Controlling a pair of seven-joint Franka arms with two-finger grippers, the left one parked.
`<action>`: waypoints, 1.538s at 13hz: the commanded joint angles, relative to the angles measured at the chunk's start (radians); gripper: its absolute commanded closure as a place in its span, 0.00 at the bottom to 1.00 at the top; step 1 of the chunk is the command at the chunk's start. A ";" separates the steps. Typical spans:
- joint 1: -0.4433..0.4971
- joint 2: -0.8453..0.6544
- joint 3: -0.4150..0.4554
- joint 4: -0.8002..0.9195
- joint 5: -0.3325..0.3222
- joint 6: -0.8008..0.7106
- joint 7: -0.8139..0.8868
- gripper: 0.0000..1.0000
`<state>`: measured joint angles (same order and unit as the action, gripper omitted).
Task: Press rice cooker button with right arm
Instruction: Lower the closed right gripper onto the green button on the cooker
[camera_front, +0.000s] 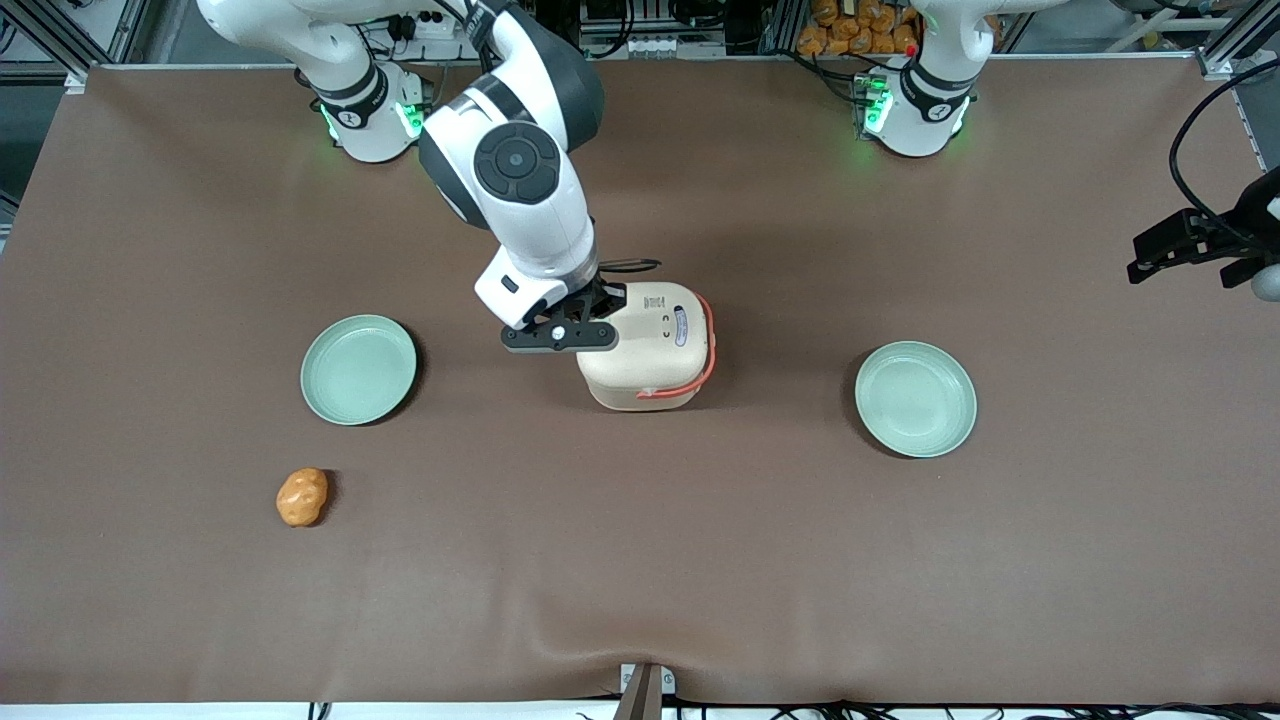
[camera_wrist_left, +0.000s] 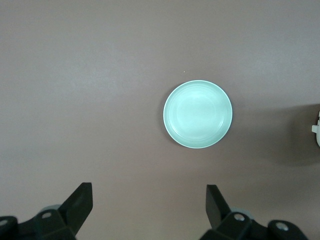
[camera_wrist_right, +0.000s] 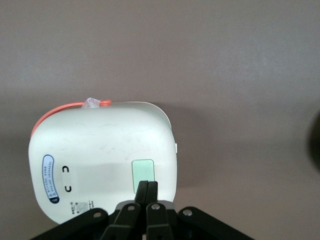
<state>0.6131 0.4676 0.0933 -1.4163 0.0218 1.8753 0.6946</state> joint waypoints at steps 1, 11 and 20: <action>0.023 0.045 -0.009 0.033 -0.011 -0.005 0.016 1.00; 0.047 0.065 -0.014 -0.033 -0.013 0.039 0.016 1.00; 0.048 0.066 -0.014 -0.043 -0.013 0.065 0.025 1.00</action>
<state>0.6477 0.5353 0.0895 -1.4540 0.0204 1.9265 0.6975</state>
